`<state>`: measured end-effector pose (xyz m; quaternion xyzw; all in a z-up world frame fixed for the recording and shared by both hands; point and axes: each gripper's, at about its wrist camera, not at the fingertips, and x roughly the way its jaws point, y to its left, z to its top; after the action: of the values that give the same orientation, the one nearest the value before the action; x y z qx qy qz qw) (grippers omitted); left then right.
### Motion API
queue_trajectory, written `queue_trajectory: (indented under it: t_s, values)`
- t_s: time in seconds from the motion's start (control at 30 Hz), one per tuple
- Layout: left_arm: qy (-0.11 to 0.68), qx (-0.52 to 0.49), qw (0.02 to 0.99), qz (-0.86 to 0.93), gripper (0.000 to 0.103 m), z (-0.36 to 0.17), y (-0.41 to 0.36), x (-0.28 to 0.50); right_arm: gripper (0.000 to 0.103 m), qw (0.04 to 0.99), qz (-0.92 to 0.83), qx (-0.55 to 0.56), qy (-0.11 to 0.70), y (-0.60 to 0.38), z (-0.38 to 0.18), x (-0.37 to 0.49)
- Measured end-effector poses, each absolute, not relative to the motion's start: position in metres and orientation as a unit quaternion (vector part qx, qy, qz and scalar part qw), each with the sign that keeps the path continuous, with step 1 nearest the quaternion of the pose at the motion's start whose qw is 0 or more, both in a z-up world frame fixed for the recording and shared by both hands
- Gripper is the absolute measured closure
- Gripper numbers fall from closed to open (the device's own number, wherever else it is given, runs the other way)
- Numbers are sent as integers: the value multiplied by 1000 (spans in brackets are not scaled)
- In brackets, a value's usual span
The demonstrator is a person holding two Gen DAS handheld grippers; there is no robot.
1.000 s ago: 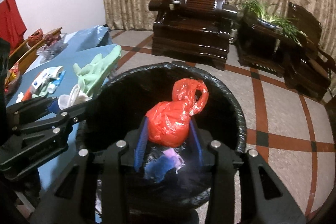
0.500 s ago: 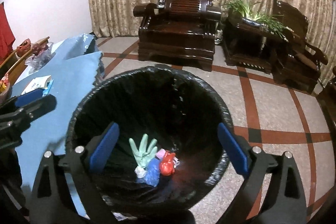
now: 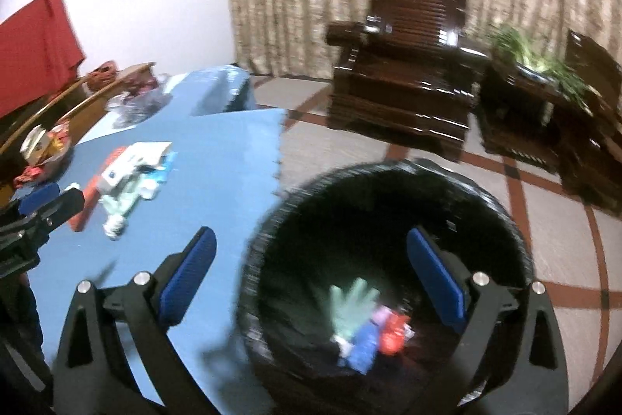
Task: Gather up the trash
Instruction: 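Move both tools back to the remaining trash on the table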
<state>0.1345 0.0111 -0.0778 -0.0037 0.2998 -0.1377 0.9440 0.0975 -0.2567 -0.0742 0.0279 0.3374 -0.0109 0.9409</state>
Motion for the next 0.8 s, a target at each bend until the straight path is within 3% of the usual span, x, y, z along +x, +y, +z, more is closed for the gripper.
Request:
queue_trajectory:
  t_s: [0.5, 0.8]
  values:
    - [315, -23, 949, 17, 12, -111, 177, 151, 7, 938, 97, -1, 333, -106, -88, 172]
    - [331, -30, 942, 40, 15, -138, 231, 179, 8, 932, 124, -9, 341, -38, -111, 216]
